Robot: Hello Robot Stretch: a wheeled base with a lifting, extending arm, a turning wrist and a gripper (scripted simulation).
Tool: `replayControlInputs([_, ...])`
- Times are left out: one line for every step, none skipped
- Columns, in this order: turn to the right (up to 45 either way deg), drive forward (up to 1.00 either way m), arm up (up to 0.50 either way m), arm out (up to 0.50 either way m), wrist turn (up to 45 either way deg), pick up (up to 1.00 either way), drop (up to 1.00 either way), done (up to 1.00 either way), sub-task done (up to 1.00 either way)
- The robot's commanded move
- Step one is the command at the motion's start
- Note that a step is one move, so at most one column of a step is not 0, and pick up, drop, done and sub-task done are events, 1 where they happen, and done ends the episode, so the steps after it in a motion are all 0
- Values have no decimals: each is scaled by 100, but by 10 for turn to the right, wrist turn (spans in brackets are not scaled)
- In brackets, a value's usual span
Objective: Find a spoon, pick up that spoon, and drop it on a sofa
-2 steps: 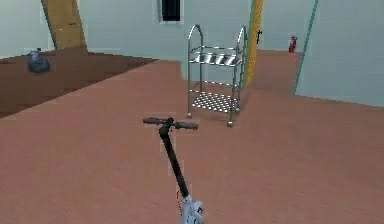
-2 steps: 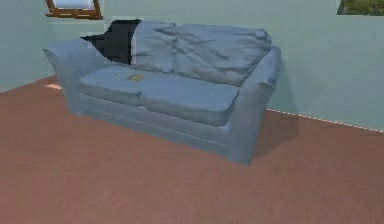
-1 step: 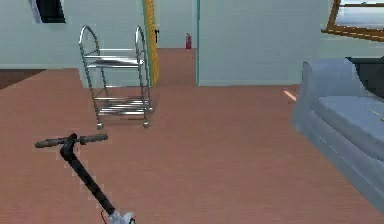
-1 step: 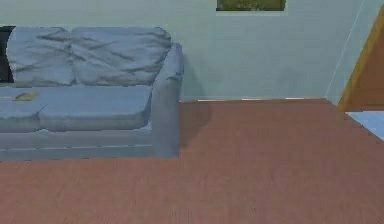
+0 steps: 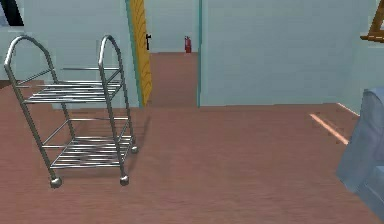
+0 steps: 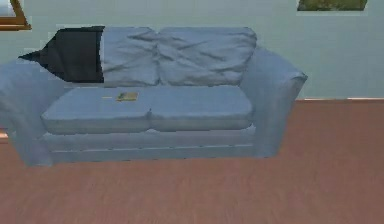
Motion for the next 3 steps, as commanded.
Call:
replayControlInputs([60,0,0,0,0,0,0,0,0])
replayControlInputs([0,25,0,0,0,0,0,0,0])
replayControlInputs([-450,0,0,0,0,0,0,0,0])
